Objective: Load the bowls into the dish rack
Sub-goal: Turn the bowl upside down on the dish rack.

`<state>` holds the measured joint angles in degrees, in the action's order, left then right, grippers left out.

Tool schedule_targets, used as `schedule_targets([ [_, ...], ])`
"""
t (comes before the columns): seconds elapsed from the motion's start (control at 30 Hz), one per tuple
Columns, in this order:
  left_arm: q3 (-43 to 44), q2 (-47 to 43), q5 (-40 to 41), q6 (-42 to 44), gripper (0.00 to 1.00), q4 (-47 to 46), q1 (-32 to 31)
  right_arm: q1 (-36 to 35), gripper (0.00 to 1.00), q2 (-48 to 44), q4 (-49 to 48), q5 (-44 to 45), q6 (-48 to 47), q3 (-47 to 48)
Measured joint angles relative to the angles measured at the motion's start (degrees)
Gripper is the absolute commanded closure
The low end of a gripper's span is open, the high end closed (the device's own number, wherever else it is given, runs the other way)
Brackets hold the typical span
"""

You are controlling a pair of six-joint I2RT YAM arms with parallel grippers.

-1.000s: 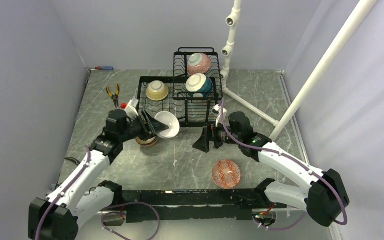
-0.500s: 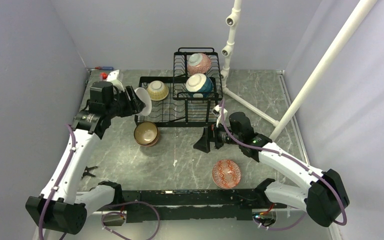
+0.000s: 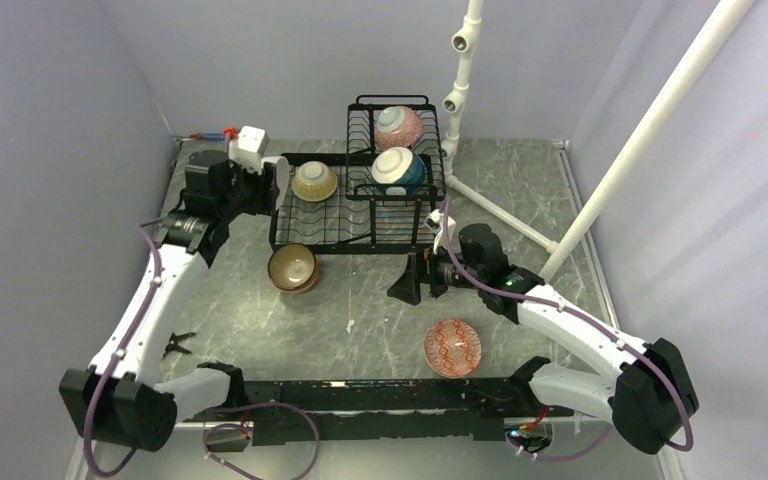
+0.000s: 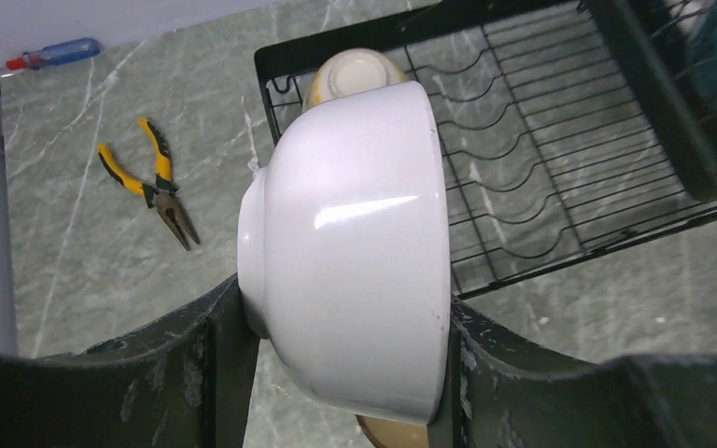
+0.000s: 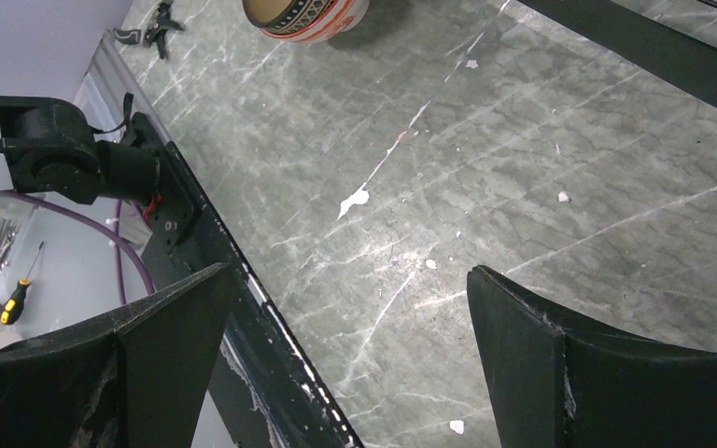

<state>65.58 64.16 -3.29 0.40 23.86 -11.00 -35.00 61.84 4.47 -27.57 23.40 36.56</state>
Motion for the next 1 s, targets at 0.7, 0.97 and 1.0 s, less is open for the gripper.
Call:
schedule_targets([
  [0.7,-6.80,14.36,-2.12,27.80,0.97,-17.25,-2.21,0.22,0.00,0.00,-0.11,0.04,0.00,-0.92],
  [0.97,-9.49,17.57,1.68,39.58,0.97,-26.32,-5.84,0.48,0.00,0.11,-0.22,0.35,0.02,-1.40],
  [1.0,-10.16,17.49,1.90,40.94,0.97,-27.26,-6.47,0.57,0.00,0.09,-0.22,0.50,0.02,-1.44],
])
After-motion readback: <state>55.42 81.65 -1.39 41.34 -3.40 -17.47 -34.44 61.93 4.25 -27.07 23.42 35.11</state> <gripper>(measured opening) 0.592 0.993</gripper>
